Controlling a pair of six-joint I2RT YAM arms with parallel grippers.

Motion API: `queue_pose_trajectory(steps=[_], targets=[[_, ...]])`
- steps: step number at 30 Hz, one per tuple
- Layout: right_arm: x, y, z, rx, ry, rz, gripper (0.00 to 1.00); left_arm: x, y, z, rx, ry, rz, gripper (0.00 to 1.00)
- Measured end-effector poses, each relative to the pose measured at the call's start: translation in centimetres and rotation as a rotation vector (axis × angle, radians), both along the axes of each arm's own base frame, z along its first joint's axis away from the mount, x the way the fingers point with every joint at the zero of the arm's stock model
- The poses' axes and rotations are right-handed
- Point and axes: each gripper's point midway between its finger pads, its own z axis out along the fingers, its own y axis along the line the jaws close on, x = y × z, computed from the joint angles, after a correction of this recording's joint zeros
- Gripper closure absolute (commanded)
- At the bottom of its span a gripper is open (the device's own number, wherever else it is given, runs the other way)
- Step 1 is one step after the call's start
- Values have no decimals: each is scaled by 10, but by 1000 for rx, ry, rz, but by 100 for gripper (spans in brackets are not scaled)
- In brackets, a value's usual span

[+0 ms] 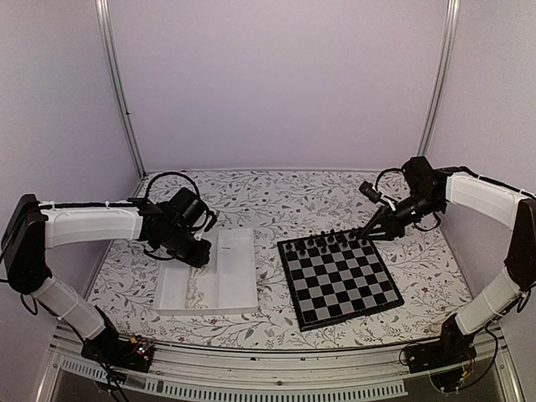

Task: Set up the chess pieces on the board
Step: Pick up the chess piece from the storage box.

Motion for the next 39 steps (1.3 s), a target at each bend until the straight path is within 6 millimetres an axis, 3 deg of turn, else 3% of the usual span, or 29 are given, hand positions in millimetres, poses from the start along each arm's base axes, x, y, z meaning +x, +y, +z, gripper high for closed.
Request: queue_pose_trajectory(steps=[7,17,33,39], targets=[[0,1,0,1,-4,3,66,4,9,-23,39,58,-8,72],[0,1,0,1,-4,3,67,0,13,-51,97,121,-24,70],[-1,4,-4,-2,9,13,68,1,14,-59,112,129,-18,73],[-2,6,-5,-2,12,18,69,2,15,-45,100,98,-20,66]])
